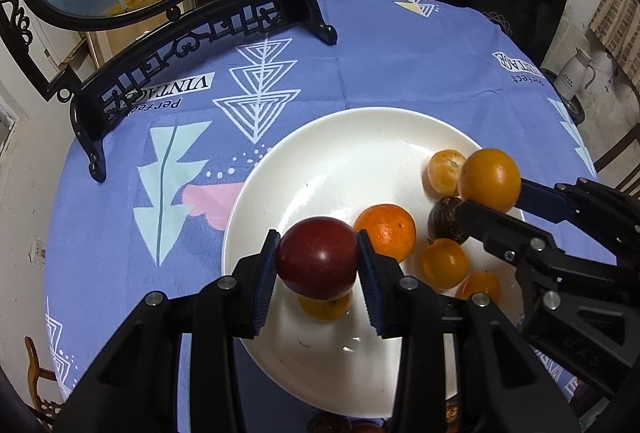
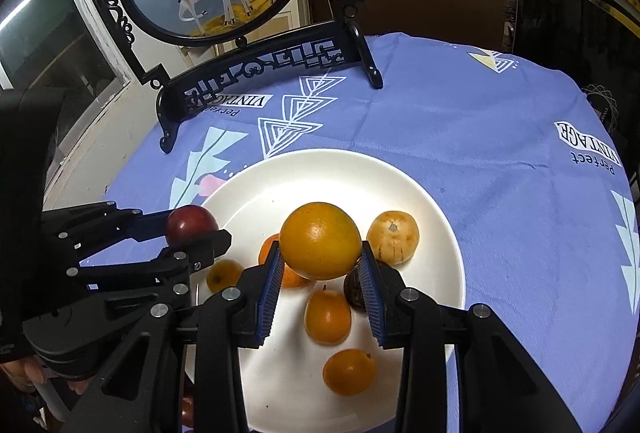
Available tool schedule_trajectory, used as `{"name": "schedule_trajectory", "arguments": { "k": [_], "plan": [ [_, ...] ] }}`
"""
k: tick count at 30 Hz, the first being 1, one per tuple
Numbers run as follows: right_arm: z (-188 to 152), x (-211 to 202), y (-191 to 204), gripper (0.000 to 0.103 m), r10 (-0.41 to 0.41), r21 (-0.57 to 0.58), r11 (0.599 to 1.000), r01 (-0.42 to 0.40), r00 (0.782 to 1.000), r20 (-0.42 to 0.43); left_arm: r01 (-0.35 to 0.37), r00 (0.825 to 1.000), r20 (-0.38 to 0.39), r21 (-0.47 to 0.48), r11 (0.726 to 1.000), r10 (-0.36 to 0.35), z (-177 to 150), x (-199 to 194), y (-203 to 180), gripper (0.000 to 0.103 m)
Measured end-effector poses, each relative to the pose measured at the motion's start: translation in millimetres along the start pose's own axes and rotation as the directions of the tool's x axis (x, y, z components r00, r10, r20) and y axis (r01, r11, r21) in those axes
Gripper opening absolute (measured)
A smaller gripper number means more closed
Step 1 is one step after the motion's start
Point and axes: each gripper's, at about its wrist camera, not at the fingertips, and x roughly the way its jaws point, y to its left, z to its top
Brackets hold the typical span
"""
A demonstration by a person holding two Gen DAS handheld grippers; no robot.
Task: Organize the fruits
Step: 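Carry both fruits over the plate and open both grippers to release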
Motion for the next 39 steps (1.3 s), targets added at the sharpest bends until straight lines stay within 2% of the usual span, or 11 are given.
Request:
{"name": "schedule_trajectory", "arguments": {
  "k": [18, 19, 24, 39],
  "plan": [
    [9, 15, -4, 0.039, -0.011, 0.013, 1.000, 0.011, 1.000, -0.022, -0.010, 1.000, -0.004, -0.002, 1.000, 0.010, 5, 16, -2, 0.038],
    [9, 16, -4, 0.040, -0.012, 0.015, 1.000, 0.013, 1.000, -0.024, -0.018, 1.000, 0.001, -0.004, 1.000, 0.018, 5, 15, -1, 0.040],
    [7, 7, -10, 0.055, -0.036, 0.037, 0.999, 0.036, 0.999, 0.002, -0.050, 0.998, 0.031, -0.013, 0.999, 0.051, 6, 8, 4, 0.064],
    [-14, -45, 1, 0.060, 0.001, 0.040, 0.999, -0.004, 0.998, 0.070, -0.067, 0.993, 0.097, 0.026, 0.997, 0.064, -11, -32, -11, 0.068]
  ]
}}
